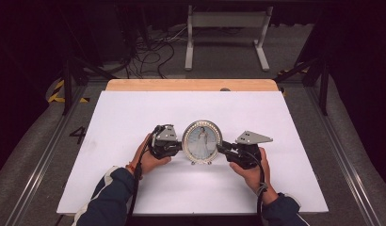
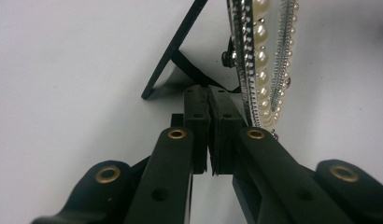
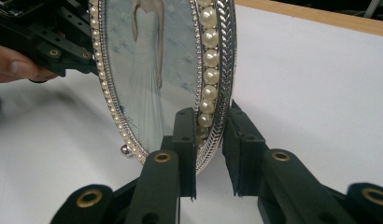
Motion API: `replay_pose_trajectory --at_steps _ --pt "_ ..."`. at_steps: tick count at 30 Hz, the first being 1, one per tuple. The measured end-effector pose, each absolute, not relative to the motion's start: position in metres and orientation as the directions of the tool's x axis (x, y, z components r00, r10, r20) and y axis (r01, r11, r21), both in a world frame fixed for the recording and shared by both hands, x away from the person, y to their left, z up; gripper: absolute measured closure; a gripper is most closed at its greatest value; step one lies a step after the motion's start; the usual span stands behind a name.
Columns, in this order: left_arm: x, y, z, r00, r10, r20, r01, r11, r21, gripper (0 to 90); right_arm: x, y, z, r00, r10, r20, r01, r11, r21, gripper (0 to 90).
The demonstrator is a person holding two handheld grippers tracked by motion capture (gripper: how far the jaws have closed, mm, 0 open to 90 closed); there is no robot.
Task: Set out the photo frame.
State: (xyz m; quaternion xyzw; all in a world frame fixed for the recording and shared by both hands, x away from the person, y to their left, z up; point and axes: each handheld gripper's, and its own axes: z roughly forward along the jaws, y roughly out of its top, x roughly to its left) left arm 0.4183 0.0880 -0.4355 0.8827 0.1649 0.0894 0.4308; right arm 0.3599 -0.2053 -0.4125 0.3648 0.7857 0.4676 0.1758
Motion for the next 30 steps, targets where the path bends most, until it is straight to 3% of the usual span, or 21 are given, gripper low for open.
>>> replay_pose_trajectory --at_steps 13,24,30 --pt "0.403 0.100 -0.434 0.931 0.354 0.084 0.176 -0.641 0.747 86.4 0.358 -0.206 -0.413 -0.677 0.734 0.060 0.410 0.309 0.858 76.1" --pt "0.386 0.112 -0.440 0.945 0.327 -0.008 0.209 -0.583 0.785 81.9 0.355 -0.204 -0.412 -0.678 0.734 0.045 0.406 0.322 0.855 76.3" --pt "0.381 0.108 -0.440 0.942 0.336 0.003 0.205 -0.580 0.789 79.8 0.353 -0.205 -0.412 -0.682 0.731 0.038 0.402 0.330 0.854 76.4"
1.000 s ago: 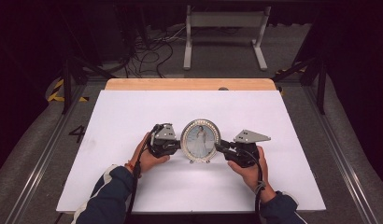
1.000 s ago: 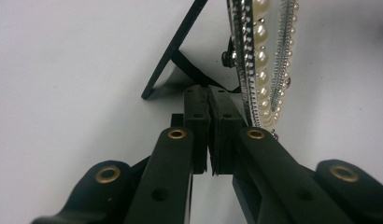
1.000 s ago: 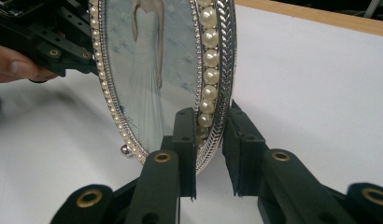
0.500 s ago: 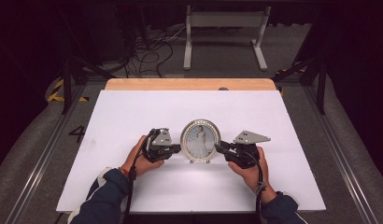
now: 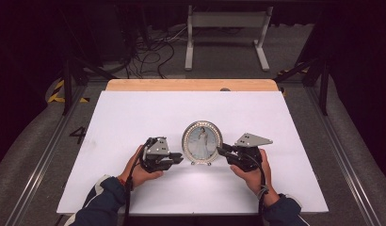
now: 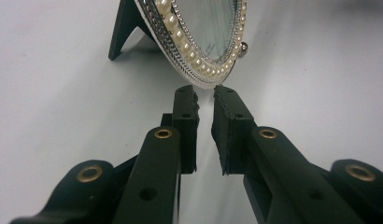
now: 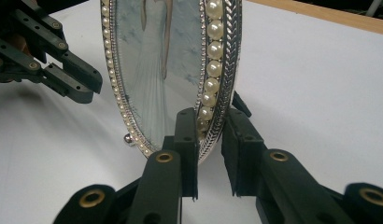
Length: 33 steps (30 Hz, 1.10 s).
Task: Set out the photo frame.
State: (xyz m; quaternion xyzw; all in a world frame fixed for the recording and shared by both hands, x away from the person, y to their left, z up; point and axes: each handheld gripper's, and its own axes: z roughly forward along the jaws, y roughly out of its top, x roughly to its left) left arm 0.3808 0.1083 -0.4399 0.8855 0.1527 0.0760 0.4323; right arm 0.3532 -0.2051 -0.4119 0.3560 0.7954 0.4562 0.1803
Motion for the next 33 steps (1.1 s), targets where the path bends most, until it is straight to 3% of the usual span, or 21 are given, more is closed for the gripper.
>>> replay_pose_trajectory --at_steps 33 --pt "0.374 0.125 -0.427 0.909 0.414 0.057 0.198 -0.548 0.813 66.4 0.355 -0.206 -0.409 -0.683 0.731 -0.008 0.380 0.365 0.850 73.3"
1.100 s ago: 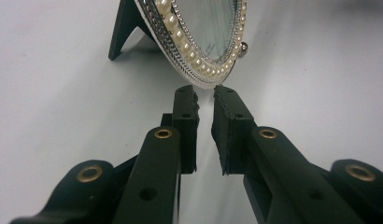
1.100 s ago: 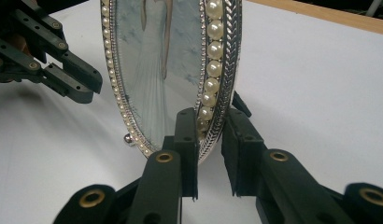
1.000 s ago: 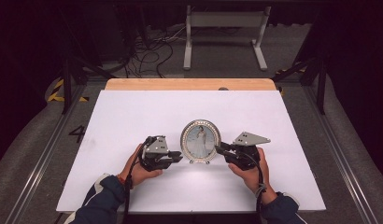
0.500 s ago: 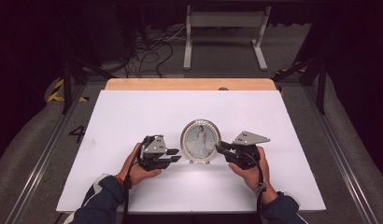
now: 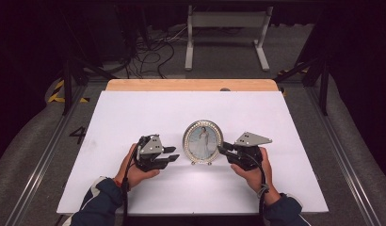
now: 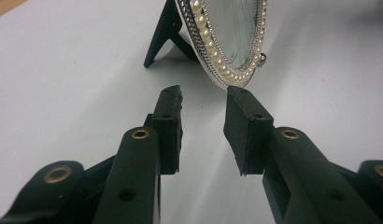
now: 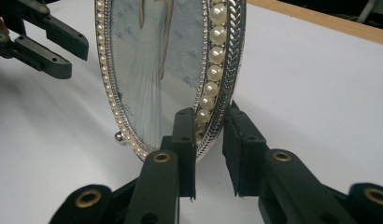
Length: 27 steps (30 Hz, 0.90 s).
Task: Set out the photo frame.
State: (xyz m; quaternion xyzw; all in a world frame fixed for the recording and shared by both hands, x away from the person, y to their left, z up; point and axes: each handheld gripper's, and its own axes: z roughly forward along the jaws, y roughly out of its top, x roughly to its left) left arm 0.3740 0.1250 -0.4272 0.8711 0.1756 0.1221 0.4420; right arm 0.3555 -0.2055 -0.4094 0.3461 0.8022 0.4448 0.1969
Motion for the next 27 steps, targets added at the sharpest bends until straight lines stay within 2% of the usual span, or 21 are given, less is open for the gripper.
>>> replay_pose_trajectory --at_steps 8,18,21,27 --pt "0.366 0.138 -0.423 0.895 0.441 0.071 0.197 -0.533 0.823 58.2 0.354 -0.205 -0.409 -0.682 0.731 -0.018 0.377 0.372 0.848 67.6" --pt "0.360 0.147 -0.423 0.865 0.490 0.107 0.202 -0.535 0.820 39.7 0.352 -0.204 -0.407 -0.692 0.721 -0.046 0.361 0.400 0.842 58.1" --pt "0.358 0.148 -0.423 0.857 0.501 0.118 0.202 -0.539 0.818 35.3 0.351 -0.204 -0.406 -0.695 0.715 -0.078 0.347 0.428 0.835 53.6" --pt "0.356 0.150 -0.424 0.839 0.523 0.148 0.202 -0.553 0.808 25.9 0.351 -0.203 -0.408 -0.699 0.708 -0.101 0.343 0.456 0.821 37.2"
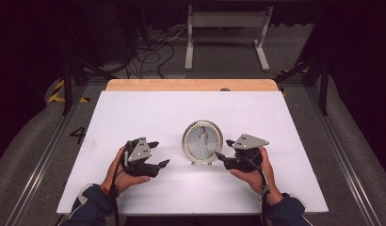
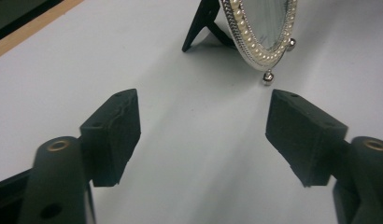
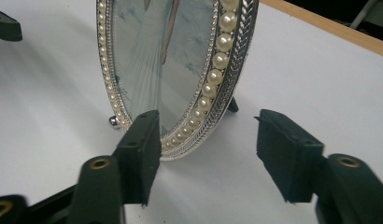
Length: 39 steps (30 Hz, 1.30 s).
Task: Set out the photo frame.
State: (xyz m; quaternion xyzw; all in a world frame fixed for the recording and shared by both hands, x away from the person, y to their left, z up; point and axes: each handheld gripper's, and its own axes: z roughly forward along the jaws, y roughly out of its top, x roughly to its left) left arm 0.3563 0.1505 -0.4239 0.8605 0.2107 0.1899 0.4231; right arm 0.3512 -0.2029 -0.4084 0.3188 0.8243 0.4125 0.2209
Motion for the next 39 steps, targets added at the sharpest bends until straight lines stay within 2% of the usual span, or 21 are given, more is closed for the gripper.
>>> replay_pose_trajectory --at_steps 6,18,20,31,39 --pt "0.355 0.152 -0.426 0.834 0.530 0.150 0.210 -0.558 0.803 16.3 0.349 -0.204 -0.410 -0.718 0.687 -0.113 0.326 0.475 0.817 29.7" --pt "0.353 0.155 -0.433 0.832 0.535 0.146 0.231 -0.574 0.786 7.9 0.349 -0.207 -0.415 -0.705 0.696 -0.137 0.336 0.498 0.799 14.6" --pt "0.352 0.154 -0.434 0.834 0.531 0.148 0.228 -0.577 0.784 6.6 0.349 -0.207 -0.416 -0.709 0.691 -0.141 0.336 0.507 0.794 9.7" --pt "0.349 0.154 -0.436 0.820 0.534 0.204 0.199 -0.601 0.774 7.1 0.349 -0.215 -0.418 -0.701 0.692 -0.172 0.338 0.535 0.774 10.3" --pt "0.346 0.162 -0.437 0.810 0.549 0.206 0.213 -0.603 0.768 7.2 0.347 -0.228 -0.418 -0.684 0.707 -0.178 0.344 0.528 0.776 10.7"
